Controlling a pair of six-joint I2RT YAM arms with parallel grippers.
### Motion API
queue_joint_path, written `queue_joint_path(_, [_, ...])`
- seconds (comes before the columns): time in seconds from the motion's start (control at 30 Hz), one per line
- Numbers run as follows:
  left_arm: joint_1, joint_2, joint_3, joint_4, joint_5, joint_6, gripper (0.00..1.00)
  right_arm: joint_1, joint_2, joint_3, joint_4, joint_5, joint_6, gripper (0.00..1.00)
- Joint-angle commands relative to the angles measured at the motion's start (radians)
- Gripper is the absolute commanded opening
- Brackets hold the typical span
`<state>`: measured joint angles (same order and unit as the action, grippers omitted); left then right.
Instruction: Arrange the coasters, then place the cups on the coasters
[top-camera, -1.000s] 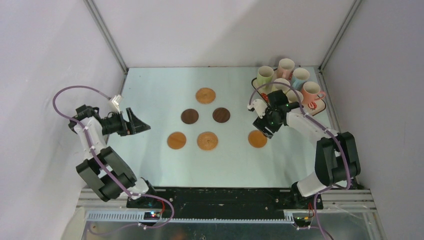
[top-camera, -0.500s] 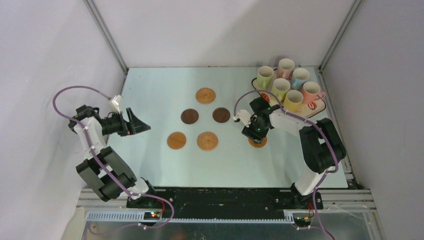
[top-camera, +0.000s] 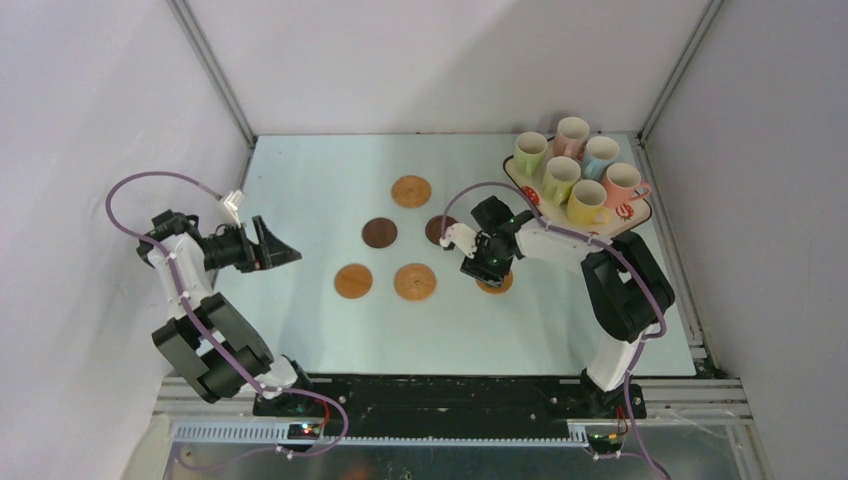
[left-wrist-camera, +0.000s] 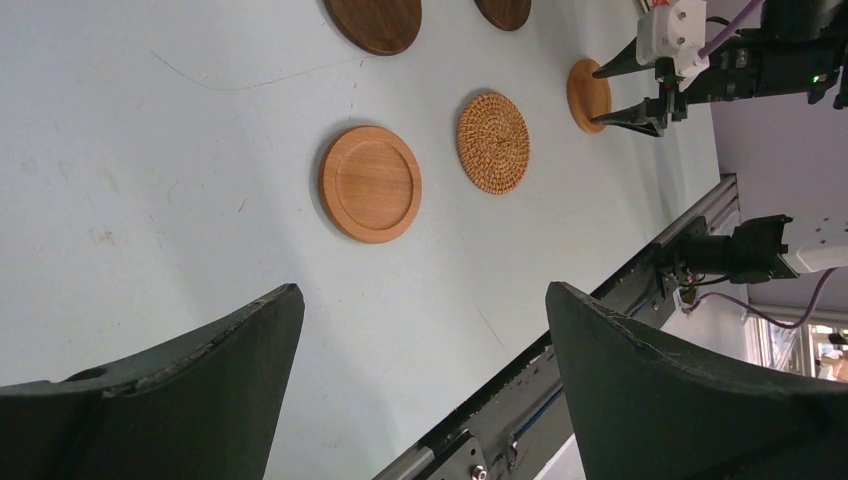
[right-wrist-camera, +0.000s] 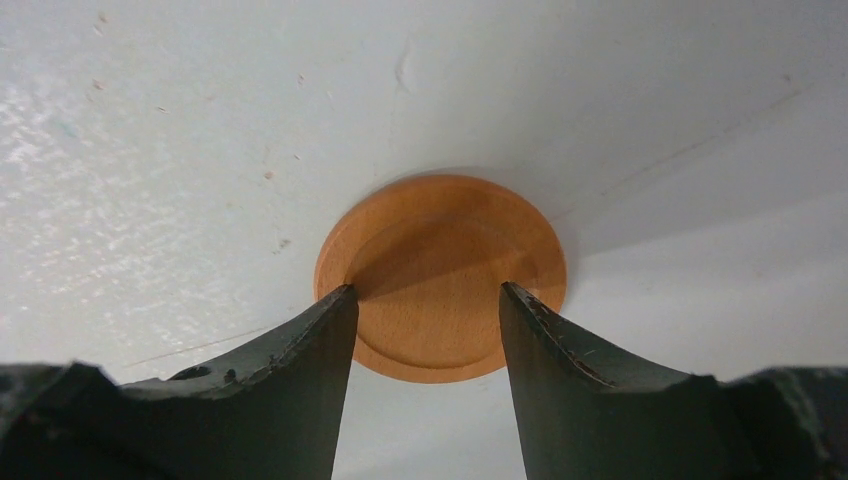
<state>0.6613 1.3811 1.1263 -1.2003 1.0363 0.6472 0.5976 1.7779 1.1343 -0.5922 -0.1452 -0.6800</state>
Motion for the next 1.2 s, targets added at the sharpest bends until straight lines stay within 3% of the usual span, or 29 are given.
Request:
queue_joint_path(0.0, [0.011,-0.023,0.036,-0.011,0.037,0.024,0.98,0.038,0.049,-0.02,-0.007,-0.101,0.037,0.6])
queue_joint_path(0.5, [0.011,-0.026,0.035,-0.01,0.037,0.023,0.98,0.076,0.055,-0.02,0.022,-0.106,0.055,0.6])
queue_joint_path(1.17, [0.016,-0.026,0.035,-0.01,0.037,0.022,0.98,0.086,0.074,-0.007,0.145,0.012,0.137,0.61])
